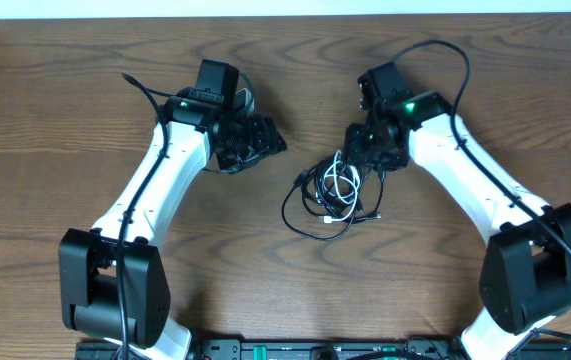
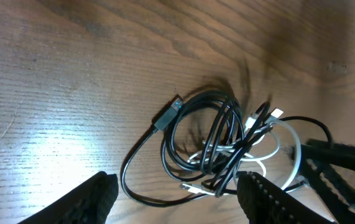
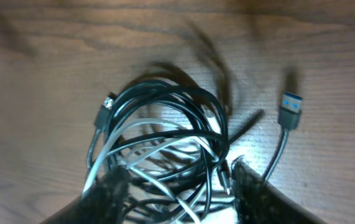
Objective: Untangle cables
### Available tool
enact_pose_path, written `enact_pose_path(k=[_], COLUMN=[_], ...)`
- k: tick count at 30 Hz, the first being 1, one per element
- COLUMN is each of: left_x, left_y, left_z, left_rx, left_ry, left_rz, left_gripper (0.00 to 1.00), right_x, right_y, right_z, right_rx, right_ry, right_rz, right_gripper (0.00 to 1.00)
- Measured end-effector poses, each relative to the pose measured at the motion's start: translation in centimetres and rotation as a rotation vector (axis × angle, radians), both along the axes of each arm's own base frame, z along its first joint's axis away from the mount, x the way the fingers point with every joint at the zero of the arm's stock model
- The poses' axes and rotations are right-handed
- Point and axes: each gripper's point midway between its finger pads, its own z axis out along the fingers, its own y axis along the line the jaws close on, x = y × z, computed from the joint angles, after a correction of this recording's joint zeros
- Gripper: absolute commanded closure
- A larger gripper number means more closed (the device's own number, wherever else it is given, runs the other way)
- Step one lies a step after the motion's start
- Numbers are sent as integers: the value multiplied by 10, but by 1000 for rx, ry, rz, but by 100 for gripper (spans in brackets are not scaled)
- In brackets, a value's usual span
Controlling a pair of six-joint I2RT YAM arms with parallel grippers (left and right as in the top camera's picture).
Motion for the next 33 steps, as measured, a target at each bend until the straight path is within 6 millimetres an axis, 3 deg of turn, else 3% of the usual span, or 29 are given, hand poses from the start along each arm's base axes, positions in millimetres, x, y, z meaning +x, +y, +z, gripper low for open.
enact_pose_path(k=[1,6,10,13,14,16,19,21,23,26,28,31,32,33], left_x=[0,-1,-1,-1,-1,-1,-1,-1,-1,-1,-2,-2,-2,-2], left_y=[0,0,1,1,1,1,1,1,1,1,1,1,1,1], left_z=[0,0,0,-1,0,-1,0,0,-1,-1,-1,-1,-1,-1], left_rx=[2,3,3,3,3,3,3,3,3,5,6,7,7,7], left_ry=[1,3,4,4,4,4,4,4,5,5,8,10,10,10], left_rz=[0,0,1,1,1,0,1,1,1,1,1,1,1,1], left_gripper=[32,32,32,32,32,32,32,32,32,32,32,32,32,32], right_x=[0,3,22,35,28,22,12,7,8,26,36,44,38,30], right_y=[1,13,44,65,67,63,59,59,54,15,10,50,73,82], right_z=[-4,5,64,166,239,291,324,322,301,246,234,260,284,294], right_rx=[3,72,222,357,420,450,465,435,345,101,78,275,398,452], right_ry=[-1,-10,-122,-363,-535,-682,-782,-799,-747,-582,-559,-654,-718,-739], right_rz=[0,16,134,254,306,325,349,402,384,109,41,185,305,367], right_gripper=[99,99,99,99,99,99,99,98,98,99,99,98,98,98])
